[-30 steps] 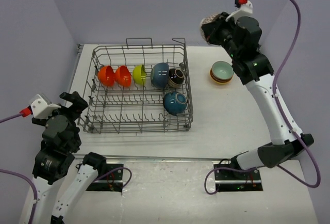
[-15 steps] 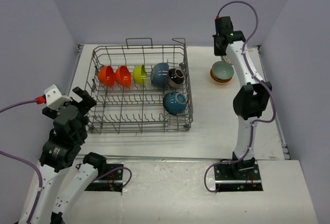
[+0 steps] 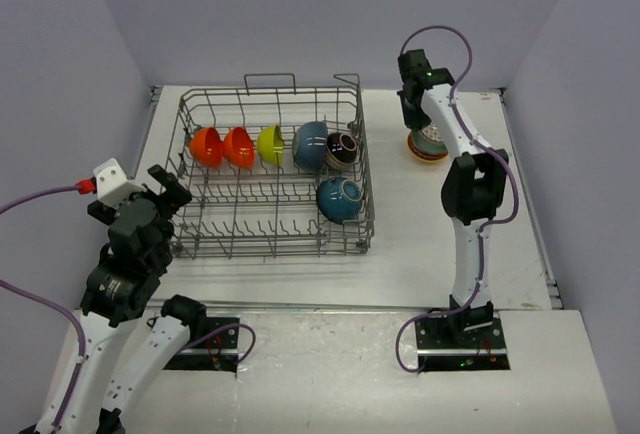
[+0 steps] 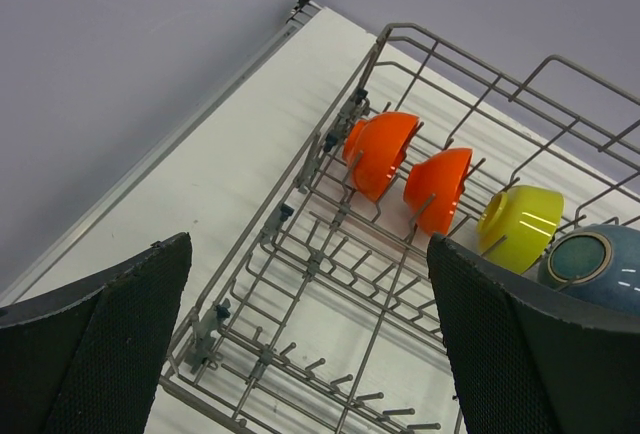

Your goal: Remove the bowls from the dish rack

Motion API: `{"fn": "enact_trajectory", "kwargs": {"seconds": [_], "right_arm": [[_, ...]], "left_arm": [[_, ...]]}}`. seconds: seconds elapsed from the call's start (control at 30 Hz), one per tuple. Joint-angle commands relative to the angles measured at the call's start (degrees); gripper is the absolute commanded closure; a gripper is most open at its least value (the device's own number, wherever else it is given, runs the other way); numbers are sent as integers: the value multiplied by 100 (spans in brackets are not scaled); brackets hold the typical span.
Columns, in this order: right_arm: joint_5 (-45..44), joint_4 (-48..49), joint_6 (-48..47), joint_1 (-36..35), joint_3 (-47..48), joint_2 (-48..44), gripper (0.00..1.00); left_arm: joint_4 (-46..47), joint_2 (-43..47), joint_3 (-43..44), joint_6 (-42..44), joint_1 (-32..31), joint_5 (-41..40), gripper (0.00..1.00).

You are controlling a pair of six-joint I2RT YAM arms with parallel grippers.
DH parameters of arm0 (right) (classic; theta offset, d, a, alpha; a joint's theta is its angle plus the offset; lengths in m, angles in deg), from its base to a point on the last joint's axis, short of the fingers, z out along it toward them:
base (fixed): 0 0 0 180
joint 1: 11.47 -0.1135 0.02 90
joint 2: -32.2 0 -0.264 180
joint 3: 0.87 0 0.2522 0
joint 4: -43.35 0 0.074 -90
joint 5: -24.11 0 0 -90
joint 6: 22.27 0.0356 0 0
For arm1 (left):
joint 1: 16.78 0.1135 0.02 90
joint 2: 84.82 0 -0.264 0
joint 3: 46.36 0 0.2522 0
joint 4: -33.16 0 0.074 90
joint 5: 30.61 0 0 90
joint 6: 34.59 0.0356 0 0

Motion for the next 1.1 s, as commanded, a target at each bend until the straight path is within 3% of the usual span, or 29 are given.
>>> {"fn": "enact_trajectory", "kwargs": {"seconds": [0.0, 0.5, 0.6, 0.77, 0.87, 1.07], "right_arm": [[-345, -76, -51, -51, 41, 10, 100], [-846, -463, 82, -227, 181, 449, 97], [-890, -446, 82, -227, 198, 415, 94], [-925, -419, 82, -227, 190, 344, 73], [-917, -393, 125, -227, 163, 283, 66], [-662, -384, 231, -227, 5, -33, 66]], "left_arm": [[235, -12, -38, 136, -34, 30, 0], [226, 41, -29, 145, -60, 13, 0], [218, 58, -29, 145, -69, 4, 0], [218, 67, -29, 145, -69, -13, 0], [209, 67, -29, 145, -69, -13, 0], [209, 50, -21, 136, -69, -13, 0]]}}
